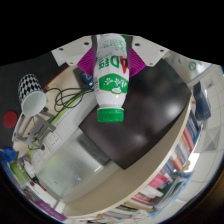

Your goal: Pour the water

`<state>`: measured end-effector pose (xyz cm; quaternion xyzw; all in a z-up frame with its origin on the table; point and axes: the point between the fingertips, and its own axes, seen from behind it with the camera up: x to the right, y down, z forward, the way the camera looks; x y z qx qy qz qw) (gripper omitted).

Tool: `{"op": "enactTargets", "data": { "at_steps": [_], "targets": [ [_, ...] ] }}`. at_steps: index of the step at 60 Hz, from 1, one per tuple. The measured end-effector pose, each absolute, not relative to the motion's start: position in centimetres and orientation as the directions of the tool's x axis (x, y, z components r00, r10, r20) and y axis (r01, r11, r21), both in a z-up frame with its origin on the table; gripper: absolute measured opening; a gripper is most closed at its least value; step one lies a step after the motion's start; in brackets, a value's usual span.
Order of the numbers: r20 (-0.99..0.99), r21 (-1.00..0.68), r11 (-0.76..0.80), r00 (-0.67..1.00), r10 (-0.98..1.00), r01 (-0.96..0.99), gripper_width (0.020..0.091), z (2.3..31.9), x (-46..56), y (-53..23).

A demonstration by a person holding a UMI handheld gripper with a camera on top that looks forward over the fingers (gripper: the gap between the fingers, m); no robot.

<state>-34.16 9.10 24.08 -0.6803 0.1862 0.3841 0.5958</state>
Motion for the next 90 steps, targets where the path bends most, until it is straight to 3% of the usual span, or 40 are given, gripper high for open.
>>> {"op": "enactTargets", "data": {
  "at_steps": [5,19,45,51,57,62,67,73,79,84,90],
  "targets": [
    [-0.877,-0.478,-0.182,0.456,0.151,-0.859,0.0400,25.5,-30.8,10.3],
    [-0.997,-0.078,-0.171,0.074,0.027,-0.982,0.0400,23.9,-25.8,11.8],
    [-0.948,0.301,-0.231,-0.264,-0.176,-0.925,0.0400,19.7,-26.3,12.8],
    [-0.957,0.262,-0.261,-0.217,-0.190,-0.929,0.0400,19.7,-26.5,12.6],
    [-0.976,0.183,-0.288,-0.140,-0.165,-0.940,0.0399,21.7,-26.0,12.2],
    [-0.994,0.006,-0.323,0.029,-0.102,-0.947,0.0413,24.5,-25.1,11.9],
    [-0.954,-0.277,-0.346,0.301,-0.015,-0.896,0.0413,27.2,-23.5,11.7],
    [-0.783,-0.610,-0.282,0.617,0.077,-0.740,0.0413,29.2,-19.4,11.9],
    [-0.512,-0.844,-0.198,0.859,0.021,-0.499,0.0412,29.8,-13.4,12.0],
    [-0.288,-0.946,-0.139,0.956,-0.059,-0.293,0.0424,28.6,-8.1,12.8],
    [-0.187,-0.978,-0.081,0.981,-0.060,-0.191,0.0428,27.4,-5.5,13.6]
  ]
}}
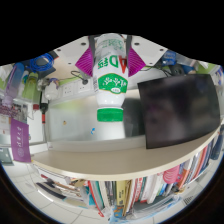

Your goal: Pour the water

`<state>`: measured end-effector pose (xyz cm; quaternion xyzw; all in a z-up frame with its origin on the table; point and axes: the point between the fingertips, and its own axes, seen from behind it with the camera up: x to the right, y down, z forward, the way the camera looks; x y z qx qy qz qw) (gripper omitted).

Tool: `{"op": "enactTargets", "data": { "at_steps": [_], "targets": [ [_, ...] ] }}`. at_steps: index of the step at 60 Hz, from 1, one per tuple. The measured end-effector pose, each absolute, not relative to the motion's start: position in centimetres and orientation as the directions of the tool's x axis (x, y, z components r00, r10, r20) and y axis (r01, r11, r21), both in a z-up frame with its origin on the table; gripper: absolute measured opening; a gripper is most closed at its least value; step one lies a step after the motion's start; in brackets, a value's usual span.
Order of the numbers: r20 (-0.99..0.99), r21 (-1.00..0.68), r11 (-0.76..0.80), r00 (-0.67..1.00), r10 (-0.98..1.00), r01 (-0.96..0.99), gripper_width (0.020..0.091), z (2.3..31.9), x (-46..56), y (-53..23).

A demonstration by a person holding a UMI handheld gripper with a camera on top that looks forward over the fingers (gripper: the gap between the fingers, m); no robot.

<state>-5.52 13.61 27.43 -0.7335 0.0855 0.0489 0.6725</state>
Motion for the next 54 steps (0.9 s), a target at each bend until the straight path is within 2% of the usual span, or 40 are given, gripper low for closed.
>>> {"op": "enactTargets", "data": {
  "at_steps": [8,13,21,30,35,49,54],
  "targets": [
    [-0.075,-0.991,-0.106,0.992,-0.105,-0.086,0.0426,23.0,-1.8,15.2],
    [-0.048,-0.987,-0.147,0.991,-0.127,-0.067,0.0427,19.9,-0.4,16.1],
    [-0.049,-0.983,-0.171,0.989,-0.141,-0.073,0.0427,16.5,0.6,17.0],
    [-0.074,-0.976,-0.194,0.989,-0.127,-0.098,0.0440,13.2,0.5,17.5],
    [-0.085,-0.982,-0.161,0.989,-0.118,-0.104,0.0444,13.2,0.3,17.3],
    [-0.089,-0.980,-0.166,0.989,-0.119,-0.108,0.0555,12.8,0.1,16.8],
    [-0.103,-0.964,-0.235,0.988,-0.115,-0.128,0.0694,11.0,0.0,16.6]
  ]
}}
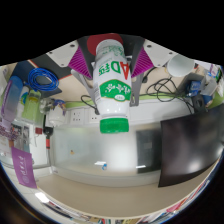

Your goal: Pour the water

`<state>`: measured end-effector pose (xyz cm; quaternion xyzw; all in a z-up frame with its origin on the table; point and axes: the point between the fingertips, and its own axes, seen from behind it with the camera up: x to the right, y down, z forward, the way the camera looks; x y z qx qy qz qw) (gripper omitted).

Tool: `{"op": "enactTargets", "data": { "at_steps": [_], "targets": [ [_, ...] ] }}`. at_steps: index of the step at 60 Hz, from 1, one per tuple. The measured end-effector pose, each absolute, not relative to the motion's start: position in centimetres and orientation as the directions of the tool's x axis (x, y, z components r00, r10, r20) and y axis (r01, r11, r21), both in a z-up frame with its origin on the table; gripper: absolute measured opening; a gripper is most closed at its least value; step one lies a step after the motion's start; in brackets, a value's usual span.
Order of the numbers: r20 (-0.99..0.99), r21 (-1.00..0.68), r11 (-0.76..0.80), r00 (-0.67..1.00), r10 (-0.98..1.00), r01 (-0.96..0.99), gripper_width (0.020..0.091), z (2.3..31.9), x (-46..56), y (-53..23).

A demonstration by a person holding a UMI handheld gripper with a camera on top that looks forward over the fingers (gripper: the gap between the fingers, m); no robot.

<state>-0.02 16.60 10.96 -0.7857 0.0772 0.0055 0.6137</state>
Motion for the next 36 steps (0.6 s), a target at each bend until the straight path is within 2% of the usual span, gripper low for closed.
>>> {"op": "enactTargets", "data": {
  "at_steps": [4,6,12,19,24,36],
  "targets": [
    [-0.092,-0.963,-0.243,0.990,-0.107,-0.115,0.0827,10.8,-0.3,16.2],
    [-0.091,-0.966,-0.234,0.991,-0.102,-0.113,0.0855,10.9,-0.5,16.0],
    [-0.107,-0.962,-0.244,0.991,-0.083,-0.124,0.0857,11.1,-0.9,14.9],
    [-0.096,-0.934,-0.341,0.994,-0.054,-0.109,0.0853,10.0,-1.4,12.1],
    [-0.104,-0.913,-0.395,0.994,-0.031,-0.107,0.0853,10.3,-1.8,9.2],
    [-0.091,-0.884,-0.463,0.996,0.023,-0.070,0.0859,15.5,-1.7,3.6]
  ]
}}
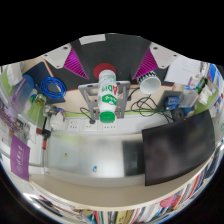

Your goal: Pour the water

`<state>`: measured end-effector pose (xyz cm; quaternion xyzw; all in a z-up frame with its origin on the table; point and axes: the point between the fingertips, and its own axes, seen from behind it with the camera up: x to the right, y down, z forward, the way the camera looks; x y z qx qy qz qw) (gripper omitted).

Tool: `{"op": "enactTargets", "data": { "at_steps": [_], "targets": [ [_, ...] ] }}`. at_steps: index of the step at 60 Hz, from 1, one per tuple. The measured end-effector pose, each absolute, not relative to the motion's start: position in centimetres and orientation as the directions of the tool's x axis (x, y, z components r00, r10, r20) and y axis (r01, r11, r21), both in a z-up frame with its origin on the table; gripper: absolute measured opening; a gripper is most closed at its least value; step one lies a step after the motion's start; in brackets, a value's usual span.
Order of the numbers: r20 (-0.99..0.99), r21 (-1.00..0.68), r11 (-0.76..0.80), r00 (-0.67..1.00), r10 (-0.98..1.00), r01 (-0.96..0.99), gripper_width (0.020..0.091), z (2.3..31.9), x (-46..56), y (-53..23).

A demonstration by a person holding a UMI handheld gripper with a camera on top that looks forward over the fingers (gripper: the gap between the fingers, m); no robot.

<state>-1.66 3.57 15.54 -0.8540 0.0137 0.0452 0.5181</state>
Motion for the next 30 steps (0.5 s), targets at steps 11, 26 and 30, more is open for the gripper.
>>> {"op": "enactTargets", "data": {
  "at_steps": [11,26,30],
  "targets": [
    [-0.064,-0.904,-0.425,0.997,0.041,-0.041,0.0855,21.4,-1.3,2.1],
    [-0.076,-0.913,-0.403,0.997,0.017,-0.062,0.0840,25.4,-1.6,0.5],
    [-0.086,-0.919,-0.389,0.996,0.033,-0.067,0.0843,26.2,-2.5,0.1]
  ]
}}
